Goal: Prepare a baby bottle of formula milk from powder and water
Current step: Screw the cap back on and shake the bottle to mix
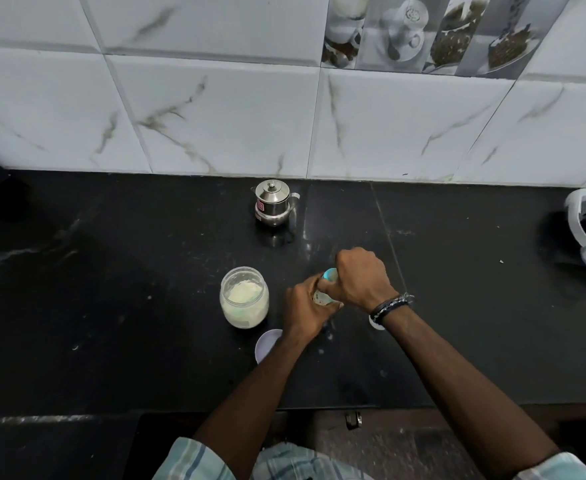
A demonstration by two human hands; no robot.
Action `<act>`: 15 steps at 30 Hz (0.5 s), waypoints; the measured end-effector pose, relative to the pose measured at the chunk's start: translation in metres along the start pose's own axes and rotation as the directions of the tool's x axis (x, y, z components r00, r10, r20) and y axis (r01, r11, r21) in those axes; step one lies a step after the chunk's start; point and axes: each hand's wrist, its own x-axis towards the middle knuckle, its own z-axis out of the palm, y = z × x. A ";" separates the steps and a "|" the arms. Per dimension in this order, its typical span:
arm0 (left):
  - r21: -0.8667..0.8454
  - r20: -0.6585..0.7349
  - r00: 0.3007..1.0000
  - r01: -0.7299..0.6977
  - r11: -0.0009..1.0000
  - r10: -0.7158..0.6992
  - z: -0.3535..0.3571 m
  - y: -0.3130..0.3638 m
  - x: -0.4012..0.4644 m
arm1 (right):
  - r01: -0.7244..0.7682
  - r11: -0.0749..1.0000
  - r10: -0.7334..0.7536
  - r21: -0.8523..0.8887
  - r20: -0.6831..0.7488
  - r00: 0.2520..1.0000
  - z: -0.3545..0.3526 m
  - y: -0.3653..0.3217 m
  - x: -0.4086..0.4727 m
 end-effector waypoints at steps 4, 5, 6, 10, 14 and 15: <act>0.006 -0.019 1.000 0.023 1.000 -0.023 0.003 -0.001 -0.001 | -0.132 0.989 0.136 0.067 -0.058 0.989 0.011 -0.012 -0.005; 0.013 -0.017 1.000 0.025 1.000 -0.025 0.003 -0.001 -0.001 | -0.160 0.984 0.166 0.083 -0.060 0.984 0.011 -0.014 -0.005; 0.020 -0.010 1.000 0.028 0.999 -0.028 0.003 0.000 0.000 | -0.187 0.978 0.193 0.094 -0.058 0.980 0.011 -0.015 -0.005; 0.014 0.023 1.000 0.017 1.000 -0.017 0.002 0.002 0.002 | -0.260 0.962 0.265 0.077 -0.057 0.963 0.008 -0.018 -0.005; -0.002 0.033 0.999 0.000 1.000 0.000 0.001 -0.001 0.002 | -0.258 0.962 0.260 0.091 -0.015 0.965 0.004 -0.012 -0.007; -0.019 0.039 0.999 -0.004 1.000 0.005 0.001 -0.002 0.002 | -0.265 0.957 0.262 0.116 0.043 0.964 0.001 -0.005 -0.008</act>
